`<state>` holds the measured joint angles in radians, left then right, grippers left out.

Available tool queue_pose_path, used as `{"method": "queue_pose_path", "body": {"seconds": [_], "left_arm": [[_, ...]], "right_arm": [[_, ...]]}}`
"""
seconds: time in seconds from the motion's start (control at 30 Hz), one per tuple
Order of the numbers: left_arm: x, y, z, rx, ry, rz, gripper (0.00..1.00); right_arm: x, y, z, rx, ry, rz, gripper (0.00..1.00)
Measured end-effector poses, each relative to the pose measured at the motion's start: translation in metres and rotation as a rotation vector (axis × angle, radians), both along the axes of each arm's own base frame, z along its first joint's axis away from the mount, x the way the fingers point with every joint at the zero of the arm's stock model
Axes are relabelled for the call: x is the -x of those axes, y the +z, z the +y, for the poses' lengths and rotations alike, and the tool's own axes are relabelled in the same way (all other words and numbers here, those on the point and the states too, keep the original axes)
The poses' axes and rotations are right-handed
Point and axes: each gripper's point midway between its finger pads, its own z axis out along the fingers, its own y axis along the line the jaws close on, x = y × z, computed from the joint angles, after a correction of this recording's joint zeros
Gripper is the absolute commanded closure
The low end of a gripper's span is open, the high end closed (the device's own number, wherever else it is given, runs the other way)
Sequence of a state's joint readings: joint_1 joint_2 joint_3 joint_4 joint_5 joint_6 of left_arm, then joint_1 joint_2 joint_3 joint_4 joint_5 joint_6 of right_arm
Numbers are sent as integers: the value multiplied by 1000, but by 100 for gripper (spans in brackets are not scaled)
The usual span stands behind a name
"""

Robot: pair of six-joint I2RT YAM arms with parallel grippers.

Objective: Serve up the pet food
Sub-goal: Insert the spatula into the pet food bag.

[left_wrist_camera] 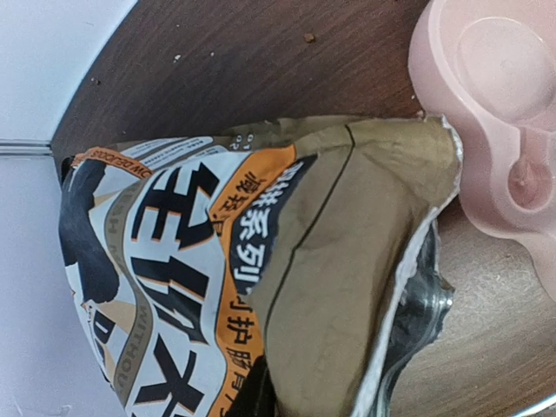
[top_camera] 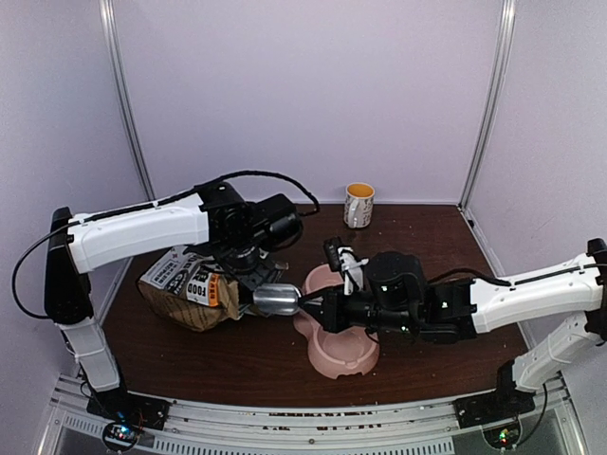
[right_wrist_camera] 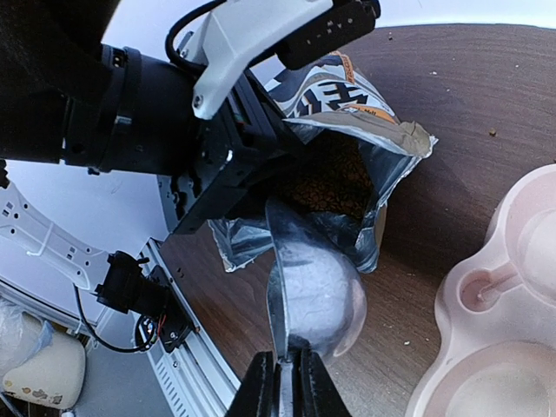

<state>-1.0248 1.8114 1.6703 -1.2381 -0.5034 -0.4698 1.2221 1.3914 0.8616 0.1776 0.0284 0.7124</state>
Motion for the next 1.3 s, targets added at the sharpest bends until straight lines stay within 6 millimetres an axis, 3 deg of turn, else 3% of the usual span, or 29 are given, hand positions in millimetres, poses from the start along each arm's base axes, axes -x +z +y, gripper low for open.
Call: {"method": "queue_pose_path", "body": {"seconds": [0.2,0.43,0.67,0.87,0.97,1.03,1.23,1.3], "left_arm": [[2,1,0,70,9,28,89],[5,-4,-3,104,6,52,91],[8,-4,-3,141,9,52,92],[14,-5,-5,166,2,85,92],[16,-7,-6,177,3,102,92],[18,-8,-8,185,5,110,88],[25,-19,-4,172,15,142,59],[30,-28,0,157,23,168,56]], "right_arm": [[-8,-15,9,34,-28,12,100],[-26,-23,40,60,-63,25,100],[-36,-31,44,82,-71,37,100],[-40,-59,88,87,28,95,100],[-36,-71,96,93,61,113,100],[-32,-73,97,96,78,121,100],[-17,-85,98,109,104,151,100],[-12,-91,99,122,106,168,100]]}}
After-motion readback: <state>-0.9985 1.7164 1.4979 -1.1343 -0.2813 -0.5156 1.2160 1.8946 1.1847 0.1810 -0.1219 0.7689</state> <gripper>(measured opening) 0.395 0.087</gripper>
